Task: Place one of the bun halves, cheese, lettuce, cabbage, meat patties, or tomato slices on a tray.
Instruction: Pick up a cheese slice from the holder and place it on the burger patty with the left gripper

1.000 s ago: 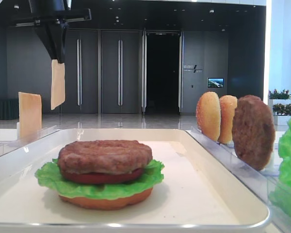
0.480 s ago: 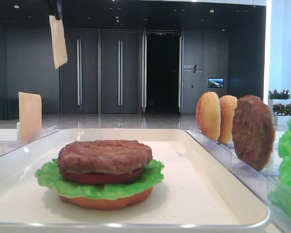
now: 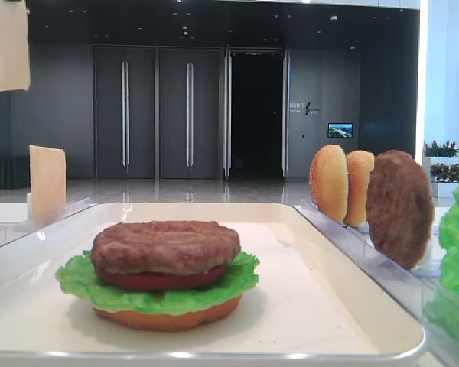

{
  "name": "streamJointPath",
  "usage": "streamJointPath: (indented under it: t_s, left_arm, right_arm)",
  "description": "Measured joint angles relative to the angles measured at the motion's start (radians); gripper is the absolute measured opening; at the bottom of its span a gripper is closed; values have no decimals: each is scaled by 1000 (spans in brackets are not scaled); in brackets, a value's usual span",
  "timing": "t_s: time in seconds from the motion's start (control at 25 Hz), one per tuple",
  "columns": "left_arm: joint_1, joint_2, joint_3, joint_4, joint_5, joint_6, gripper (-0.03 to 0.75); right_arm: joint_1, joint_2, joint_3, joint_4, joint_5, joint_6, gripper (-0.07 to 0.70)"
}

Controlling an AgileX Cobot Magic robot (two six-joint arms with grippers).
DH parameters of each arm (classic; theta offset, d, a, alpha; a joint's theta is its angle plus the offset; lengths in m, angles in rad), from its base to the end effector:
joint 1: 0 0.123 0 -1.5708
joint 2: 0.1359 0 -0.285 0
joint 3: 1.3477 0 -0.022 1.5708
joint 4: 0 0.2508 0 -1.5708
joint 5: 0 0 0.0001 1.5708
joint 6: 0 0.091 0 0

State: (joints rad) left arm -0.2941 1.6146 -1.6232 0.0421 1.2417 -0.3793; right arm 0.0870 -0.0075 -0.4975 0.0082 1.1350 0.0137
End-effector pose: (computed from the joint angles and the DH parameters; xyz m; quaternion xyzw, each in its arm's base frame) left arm 0.3225 -0.0939 0.3664 -0.0392 0.9765 -0.0499 0.2059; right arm -0.0090 -0.0001 0.2707 -0.0322 0.8702 0.0288 0.4908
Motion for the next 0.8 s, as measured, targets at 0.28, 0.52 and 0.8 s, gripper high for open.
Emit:
streamJointPath:
  t_s: [0.28,0.52,0.8]
  left_arm:
    - [0,-159,179,3,1,0,15]
    - [0,-243,292,3,1,0,15]
    - [0,-313,369,-5,1,0,15]
  right_arm:
    - [0,0,0,0,0,0,556]
    - [0,0,0,0,0,0,556]
    - [0,0,0,0,0,0,556]
